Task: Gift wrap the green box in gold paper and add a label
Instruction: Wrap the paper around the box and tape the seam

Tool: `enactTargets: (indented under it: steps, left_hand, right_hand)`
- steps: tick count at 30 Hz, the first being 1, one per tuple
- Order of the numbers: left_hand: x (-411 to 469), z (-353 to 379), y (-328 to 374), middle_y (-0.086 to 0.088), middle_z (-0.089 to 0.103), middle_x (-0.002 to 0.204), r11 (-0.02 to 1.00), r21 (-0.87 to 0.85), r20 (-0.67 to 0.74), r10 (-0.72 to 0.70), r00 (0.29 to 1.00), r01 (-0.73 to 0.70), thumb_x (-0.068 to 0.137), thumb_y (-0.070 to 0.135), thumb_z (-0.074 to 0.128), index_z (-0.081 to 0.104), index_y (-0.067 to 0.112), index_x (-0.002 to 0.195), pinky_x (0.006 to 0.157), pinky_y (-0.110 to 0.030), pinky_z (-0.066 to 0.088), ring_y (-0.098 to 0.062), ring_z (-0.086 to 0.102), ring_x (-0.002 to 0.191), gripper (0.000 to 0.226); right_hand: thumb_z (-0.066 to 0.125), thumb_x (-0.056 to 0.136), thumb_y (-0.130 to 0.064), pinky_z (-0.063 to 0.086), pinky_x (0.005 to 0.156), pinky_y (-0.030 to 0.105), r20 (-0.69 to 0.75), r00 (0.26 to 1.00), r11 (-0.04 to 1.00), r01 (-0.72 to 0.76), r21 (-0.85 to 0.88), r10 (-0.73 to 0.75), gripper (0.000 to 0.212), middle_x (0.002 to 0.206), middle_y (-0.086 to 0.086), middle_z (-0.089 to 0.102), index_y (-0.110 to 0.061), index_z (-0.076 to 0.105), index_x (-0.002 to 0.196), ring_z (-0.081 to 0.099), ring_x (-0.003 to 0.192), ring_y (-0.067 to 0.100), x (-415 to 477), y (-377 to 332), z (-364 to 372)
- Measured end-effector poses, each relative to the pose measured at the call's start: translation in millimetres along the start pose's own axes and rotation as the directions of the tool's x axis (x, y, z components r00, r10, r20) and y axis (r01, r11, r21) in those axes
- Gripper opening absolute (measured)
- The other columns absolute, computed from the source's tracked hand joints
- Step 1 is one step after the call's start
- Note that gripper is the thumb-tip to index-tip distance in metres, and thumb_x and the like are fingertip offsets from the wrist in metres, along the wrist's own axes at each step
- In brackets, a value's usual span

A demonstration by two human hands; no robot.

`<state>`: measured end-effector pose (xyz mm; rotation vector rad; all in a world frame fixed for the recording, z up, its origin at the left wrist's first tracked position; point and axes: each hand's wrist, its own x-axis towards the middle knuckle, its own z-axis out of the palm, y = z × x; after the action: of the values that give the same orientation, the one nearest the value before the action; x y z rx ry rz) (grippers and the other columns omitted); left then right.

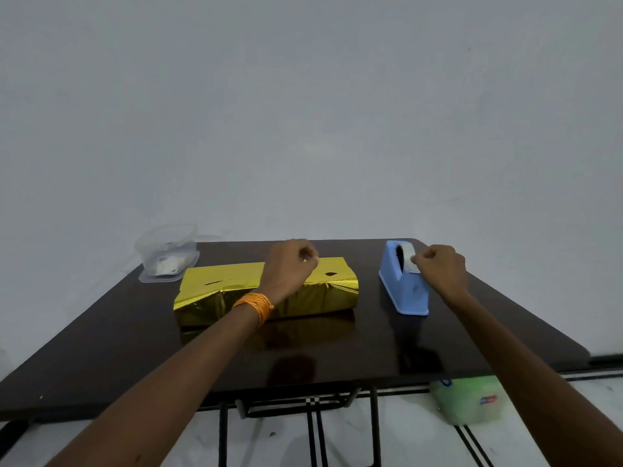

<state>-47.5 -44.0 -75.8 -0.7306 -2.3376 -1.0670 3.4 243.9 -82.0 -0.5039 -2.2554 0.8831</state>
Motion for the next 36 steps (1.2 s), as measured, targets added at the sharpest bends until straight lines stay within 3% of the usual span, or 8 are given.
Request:
enactTargets:
  steps: [3, 7, 13, 18, 22, 25, 28, 36]
  left_hand:
    - [5.7, 34.7, 29.5, 0.002, 0.070, 0.086, 0.998, -0.053, 0.095, 0.027, 0.995, -0.022, 0.085, 0.018, 0.070, 0.074, 0.013, 0.093, 0.068, -0.019, 0.046, -0.009, 0.063, 0.079, 0.010]
    - [15.0, 82.6, 60.8, -0.003, 0.072, 0.088, 0.998, -0.069, 0.205, 0.024, 0.979, -0.010, 0.081, 0.019, 0.074, 0.073, 0.010, 0.096, 0.076, -0.029, 0.053, -0.017, 0.065, 0.083, 0.018]
    - [33.3, 126.5, 81.8, -0.012, 0.072, 0.096, 0.999, 0.029, 0.360, -0.024, 0.933, 0.014, 0.076, 0.035, 0.080, 0.070, 0.010, 0.094, 0.079, -0.039, 0.053, -0.027, 0.066, 0.090, 0.033]
    - [34.9, 143.6, 81.4, -0.011, 0.072, 0.093, 0.999, -0.004, 0.351, -0.042, 0.935, 0.046, 0.077, 0.033, 0.081, 0.071, 0.008, 0.089, 0.066, -0.028, 0.041, -0.026, 0.065, 0.087, 0.030]
    - [32.1, 149.6, 80.4, -0.010, 0.071, 0.096, 0.999, -0.019, 0.319, -0.031, 0.947, 0.039, 0.078, 0.033, 0.080, 0.071, 0.007, 0.096, 0.073, -0.031, 0.048, -0.026, 0.065, 0.089, 0.033]
    - [32.2, 150.0, 82.8, -0.011, 0.072, 0.095, 0.999, -0.014, 0.306, -0.026, 0.952, 0.032, 0.077, 0.034, 0.081, 0.071, 0.008, 0.095, 0.075, -0.034, 0.052, -0.027, 0.065, 0.089, 0.033]
    - [33.4, 150.9, 83.7, -0.011, 0.071, 0.096, 0.999, -0.015, 0.303, -0.038, 0.952, 0.044, 0.077, 0.034, 0.081, 0.072, 0.008, 0.095, 0.071, -0.030, 0.046, -0.027, 0.065, 0.090, 0.034]
    - [30.5, 152.8, 81.6, -0.014, 0.072, 0.102, 0.998, -0.033, 0.275, -0.042, 0.961, 0.053, 0.082, 0.024, 0.077, 0.072, 0.007, 0.103, 0.083, -0.034, 0.053, -0.027, 0.066, 0.095, 0.028]
  right_hand:
    - [0.065, 0.088, -0.017, 0.023, 0.053, 0.030, 0.090, 0.988, 0.986, -0.131, 0.100, 0.122, 0.041, 0.054, 0.006, 0.035, -0.013, 0.037, 0.058, 0.031, 0.053, 0.018, -3.6, 14.6, -2.1]
    - [0.068, 0.088, -0.026, 0.031, 0.051, 0.028, 0.261, 0.918, 0.871, -0.375, 0.318, 0.300, 0.028, 0.064, 0.008, 0.047, -0.007, 0.054, 0.073, 0.039, 0.055, 0.018, 1.6, 19.2, -6.7]
    - [0.069, 0.087, -0.013, 0.025, 0.045, 0.024, 0.389, 0.860, 0.829, -0.462, 0.315, 0.331, 0.016, 0.071, 0.009, 0.046, -0.007, 0.061, 0.075, 0.031, 0.052, 0.014, 10.5, 11.0, -5.2]
    - [0.073, 0.085, -0.012, 0.035, 0.049, 0.025, 0.314, 0.893, 0.852, -0.418, 0.316, 0.322, 0.014, 0.069, 0.006, 0.057, -0.003, 0.069, 0.075, 0.041, 0.055, 0.013, 23.1, 0.7, -2.5]
    - [0.075, 0.082, -0.016, 0.053, 0.073, 0.033, 0.195, 0.944, 0.937, -0.300, 0.178, 0.265, 0.023, 0.076, 0.007, 0.071, 0.005, 0.075, 0.091, 0.062, 0.074, 0.016, 27.5, -5.2, -0.5]
    - [0.076, 0.081, -0.013, 0.042, 0.057, 0.027, 0.151, 0.952, 0.932, -0.294, 0.210, 0.267, 0.025, 0.089, 0.020, 0.074, 0.009, 0.074, 0.090, 0.056, 0.068, 0.017, 18.9, -4.9, -3.3]
    - [0.077, 0.082, -0.013, 0.035, 0.047, 0.025, 0.145, 0.954, 0.911, -0.295, 0.287, 0.263, 0.020, 0.074, 0.015, 0.070, 0.006, 0.073, 0.078, 0.047, 0.051, 0.013, 4.5, -1.6, -10.9]
    - [0.074, 0.081, -0.007, 0.028, 0.042, 0.024, 0.208, 0.914, 0.822, -0.405, 0.400, 0.349, 0.019, 0.064, 0.012, 0.062, 0.012, 0.072, 0.077, 0.036, 0.040, 0.011, -22.2, 16.5, -6.0]
